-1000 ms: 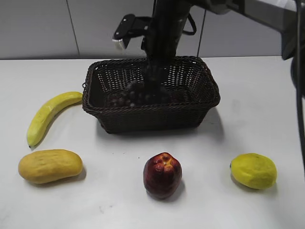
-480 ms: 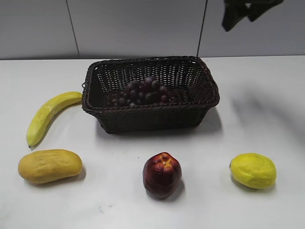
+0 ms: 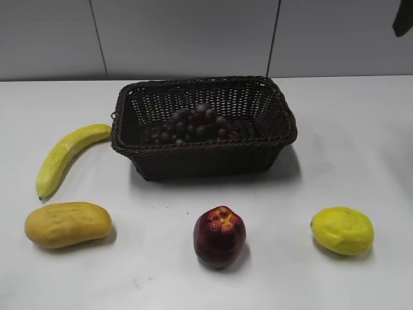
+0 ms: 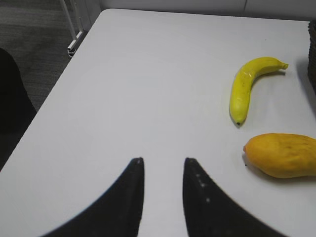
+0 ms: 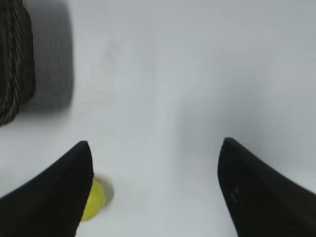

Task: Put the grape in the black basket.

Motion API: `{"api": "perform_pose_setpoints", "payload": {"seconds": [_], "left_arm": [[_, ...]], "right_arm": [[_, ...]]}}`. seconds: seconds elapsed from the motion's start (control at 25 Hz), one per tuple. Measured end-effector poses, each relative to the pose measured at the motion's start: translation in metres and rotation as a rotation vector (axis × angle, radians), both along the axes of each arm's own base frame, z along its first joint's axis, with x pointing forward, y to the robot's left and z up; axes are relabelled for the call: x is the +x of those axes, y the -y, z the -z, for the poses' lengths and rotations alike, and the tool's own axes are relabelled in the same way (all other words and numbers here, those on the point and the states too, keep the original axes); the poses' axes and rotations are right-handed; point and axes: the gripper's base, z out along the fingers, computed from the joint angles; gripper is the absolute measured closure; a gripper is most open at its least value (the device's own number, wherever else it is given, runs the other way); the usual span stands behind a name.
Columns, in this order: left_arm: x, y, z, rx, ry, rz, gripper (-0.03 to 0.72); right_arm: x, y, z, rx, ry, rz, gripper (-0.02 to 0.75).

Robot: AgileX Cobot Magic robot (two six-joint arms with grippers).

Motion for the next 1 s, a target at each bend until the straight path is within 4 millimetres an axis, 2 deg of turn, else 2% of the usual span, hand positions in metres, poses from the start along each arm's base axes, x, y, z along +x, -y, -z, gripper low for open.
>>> {"api": "perform_pose_setpoints", "payload": {"seconds": [0.08, 0.24, 0.52, 0.72, 1.0], "left_arm": [[0.000, 0.000, 0.000, 0.000, 0.000, 0.000, 0.471], [0.000, 0.000, 0.000, 0.000, 0.000, 0.000, 0.471], [0.000, 0.000, 0.000, 0.000, 0.000, 0.000, 0.471], [0.000, 0.000, 0.000, 0.000, 0.000, 0.000, 0.471], [0.000, 0.000, 0.000, 0.000, 0.000, 0.000, 0.471]], "right_arm": [[-0.024, 0.002, -0.001, -0.016, -0.019, 0.001, 0.144], [-0.077, 0.006, 0.009, -0.024, -0.082, 0.004, 0.144], [-0.160, 0.010, 0.048, -0.022, -0.134, 0.020, 0.146], [-0.210, 0.013, 0.084, -0.022, -0.161, 0.026, 0.146], [-0.267, 0.015, 0.102, -0.008, -0.106, 0.048, 0.146]]}}
